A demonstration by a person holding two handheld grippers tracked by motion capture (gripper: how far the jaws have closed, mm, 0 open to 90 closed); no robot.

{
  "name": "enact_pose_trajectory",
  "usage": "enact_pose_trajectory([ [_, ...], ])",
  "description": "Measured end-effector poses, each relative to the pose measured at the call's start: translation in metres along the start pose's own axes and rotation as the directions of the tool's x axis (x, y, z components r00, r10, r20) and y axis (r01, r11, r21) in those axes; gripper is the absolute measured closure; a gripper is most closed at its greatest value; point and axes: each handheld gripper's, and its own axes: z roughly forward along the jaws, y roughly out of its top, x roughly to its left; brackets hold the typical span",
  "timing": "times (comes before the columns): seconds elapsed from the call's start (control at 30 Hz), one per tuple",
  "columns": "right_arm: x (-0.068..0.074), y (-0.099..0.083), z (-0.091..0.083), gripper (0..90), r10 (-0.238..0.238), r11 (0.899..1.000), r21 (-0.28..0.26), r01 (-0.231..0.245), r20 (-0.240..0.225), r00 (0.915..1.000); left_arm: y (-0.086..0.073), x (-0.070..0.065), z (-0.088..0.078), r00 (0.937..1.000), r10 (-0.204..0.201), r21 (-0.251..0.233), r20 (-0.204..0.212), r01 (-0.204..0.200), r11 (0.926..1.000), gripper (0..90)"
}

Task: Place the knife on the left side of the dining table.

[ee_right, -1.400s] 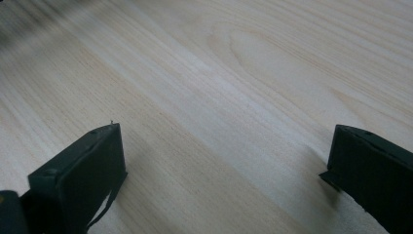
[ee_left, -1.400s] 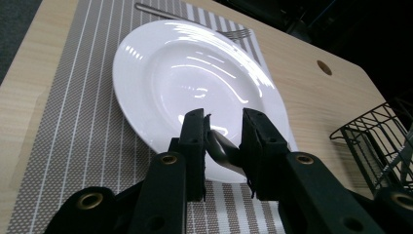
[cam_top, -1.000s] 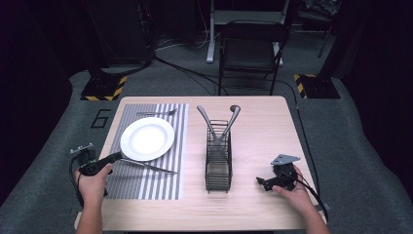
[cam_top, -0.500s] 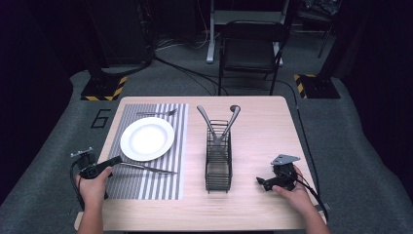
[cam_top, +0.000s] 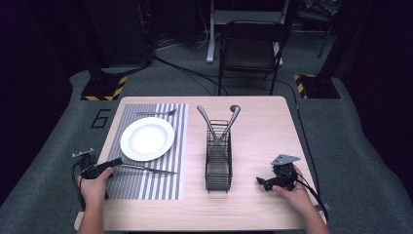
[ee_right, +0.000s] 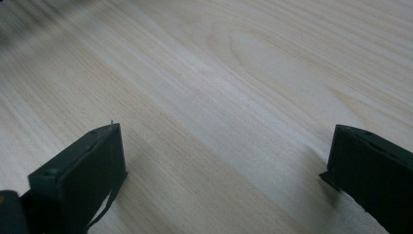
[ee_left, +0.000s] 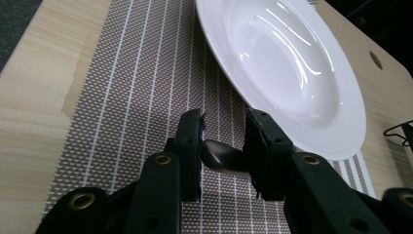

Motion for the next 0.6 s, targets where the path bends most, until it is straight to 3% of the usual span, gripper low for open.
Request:
enact_pose_trajectory([
  [0.6, 0.0001, 0.0000, 0.0000, 0.0, 0.000, 1.000, 0.000, 0.000, 0.000, 1.0000, -0.0058, 0.0072, 0.0066, 0.9992, 0.008, 0.036, -0.039, -0.007, 0.9993, 67.4],
])
